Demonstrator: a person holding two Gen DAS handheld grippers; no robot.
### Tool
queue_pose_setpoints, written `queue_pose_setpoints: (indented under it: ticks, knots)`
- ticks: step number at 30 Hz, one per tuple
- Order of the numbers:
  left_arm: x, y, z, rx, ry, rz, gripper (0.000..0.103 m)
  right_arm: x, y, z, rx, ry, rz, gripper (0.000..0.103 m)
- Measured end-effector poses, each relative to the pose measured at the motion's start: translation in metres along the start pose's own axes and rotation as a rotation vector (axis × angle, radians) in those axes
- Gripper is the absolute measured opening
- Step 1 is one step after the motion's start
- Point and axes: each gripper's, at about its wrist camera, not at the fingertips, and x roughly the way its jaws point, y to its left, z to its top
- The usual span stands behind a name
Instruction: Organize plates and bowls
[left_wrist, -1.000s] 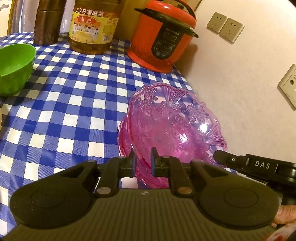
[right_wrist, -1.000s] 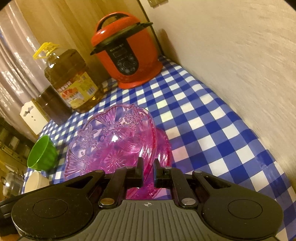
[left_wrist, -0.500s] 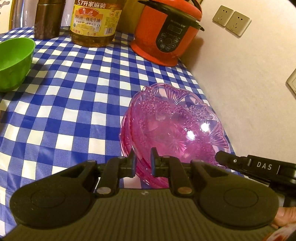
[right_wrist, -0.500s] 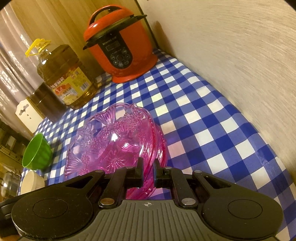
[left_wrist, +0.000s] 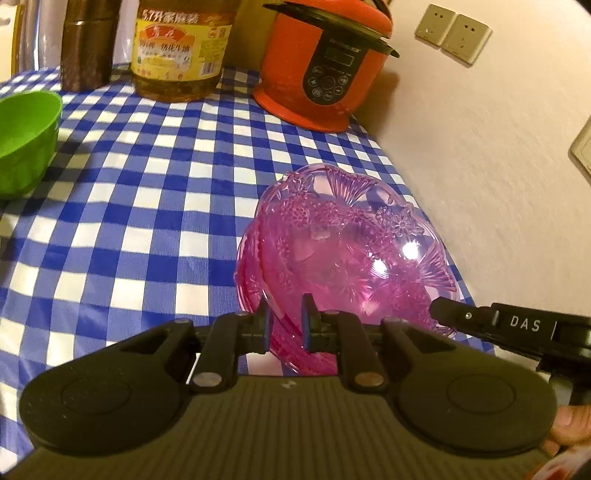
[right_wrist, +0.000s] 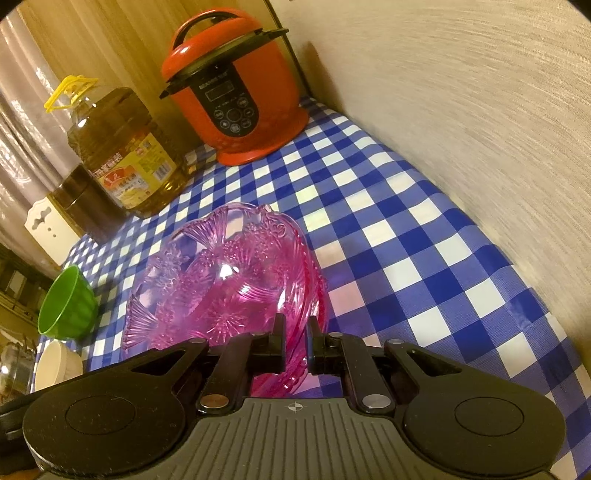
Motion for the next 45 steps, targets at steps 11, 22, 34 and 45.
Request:
queue_pose_setpoints:
  ticks: [11,22,34,45]
  knots:
    - [0.003,-0.007,-0.003,0.086,0.008,0.049,0.037,0.001,0.0,0.001,-0.008,-0.026,-0.033,0.048]
    - [-0.012,0.016,-0.002,-0.028,-0.058,0.064,0.033,-0.002,-0.005,0.002,0.036,-0.047,-0.053,0.049]
    - [-0.007,0.023,-0.004,-0.062,-0.022,0.016,0.008,-0.002,-0.007,0.003,0.079,-0.054,-0.028,0.049]
    - [-0.005,0.024,-0.004,-0.075,-0.014,0.012,0.007,-0.003,-0.01,0.005,0.098,-0.061,-0.025,0.049]
